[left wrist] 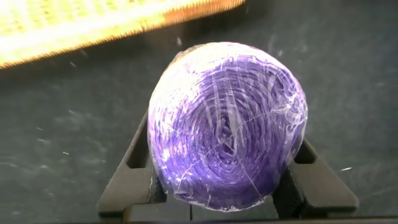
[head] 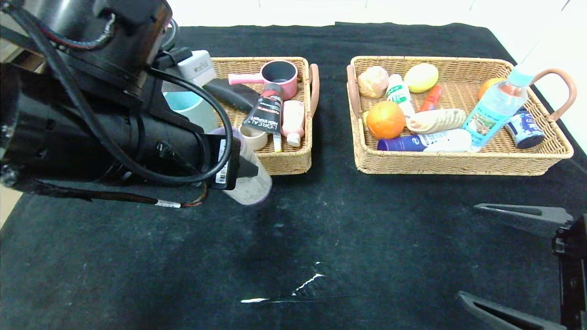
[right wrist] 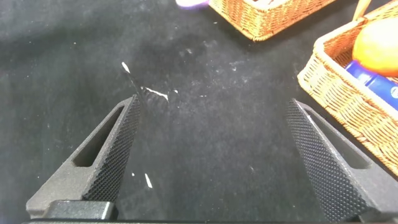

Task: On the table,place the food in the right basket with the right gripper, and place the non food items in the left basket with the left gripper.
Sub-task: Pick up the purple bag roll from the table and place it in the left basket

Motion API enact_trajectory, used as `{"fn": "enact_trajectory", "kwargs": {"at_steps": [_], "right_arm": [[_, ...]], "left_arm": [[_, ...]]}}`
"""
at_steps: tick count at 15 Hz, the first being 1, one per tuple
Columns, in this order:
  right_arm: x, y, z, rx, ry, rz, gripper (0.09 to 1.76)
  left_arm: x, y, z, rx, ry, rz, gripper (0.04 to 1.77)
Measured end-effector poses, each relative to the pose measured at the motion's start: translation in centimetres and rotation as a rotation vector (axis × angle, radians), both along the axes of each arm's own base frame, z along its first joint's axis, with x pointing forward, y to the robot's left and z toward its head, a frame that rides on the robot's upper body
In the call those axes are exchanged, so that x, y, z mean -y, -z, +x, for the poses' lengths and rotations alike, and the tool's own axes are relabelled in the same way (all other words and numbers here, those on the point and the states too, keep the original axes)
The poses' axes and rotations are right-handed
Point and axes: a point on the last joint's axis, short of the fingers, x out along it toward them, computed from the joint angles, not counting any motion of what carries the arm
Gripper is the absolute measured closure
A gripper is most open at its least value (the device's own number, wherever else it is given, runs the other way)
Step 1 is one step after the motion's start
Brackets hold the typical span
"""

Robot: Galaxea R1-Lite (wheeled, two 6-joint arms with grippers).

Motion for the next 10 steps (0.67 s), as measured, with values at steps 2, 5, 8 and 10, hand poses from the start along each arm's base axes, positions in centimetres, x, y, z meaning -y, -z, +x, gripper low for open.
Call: {"fn": "enact_trajectory", "kwargs": {"at_steps": [2,5,8,10], "right_arm": [[0.0,0.1,0.0,-0.002,-0.001,-0.001,0.14],[0.0,0.1,0.0,-0.003,-0.003,-0.002,0.14],[-0.1,0.1,0.0,-0.002,-0.004,-0.002,0.14],[-0.1,0.1,0.0,-0.002,-0.004,-0.002,0.14]], "left_arm": [[-0.2,-0.9,-0.4,0.06,0.014,-0.027,0.89],[-0.4,-2.1,-0.3,0.171,0.024,-0.073,0.89],[-0.7,-2.8,0.2,0.249,0.014,-0.083,0.9],[-1.0,-3.2,1.0,0.319,0.0,-0.094,0.9]]}}
